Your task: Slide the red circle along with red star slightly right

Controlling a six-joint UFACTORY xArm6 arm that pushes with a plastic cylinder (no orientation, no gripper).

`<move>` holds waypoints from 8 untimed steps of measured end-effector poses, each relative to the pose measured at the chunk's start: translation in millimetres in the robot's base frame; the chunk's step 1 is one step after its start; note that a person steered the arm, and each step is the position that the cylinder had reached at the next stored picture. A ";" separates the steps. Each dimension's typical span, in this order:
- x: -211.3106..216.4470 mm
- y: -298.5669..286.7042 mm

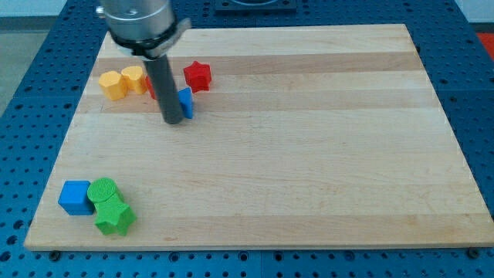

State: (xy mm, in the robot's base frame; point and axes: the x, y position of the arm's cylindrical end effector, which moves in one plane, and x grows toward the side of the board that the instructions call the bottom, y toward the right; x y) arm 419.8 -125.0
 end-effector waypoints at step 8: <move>-70.3 -56.7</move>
State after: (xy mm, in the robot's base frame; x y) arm 349.5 -181.6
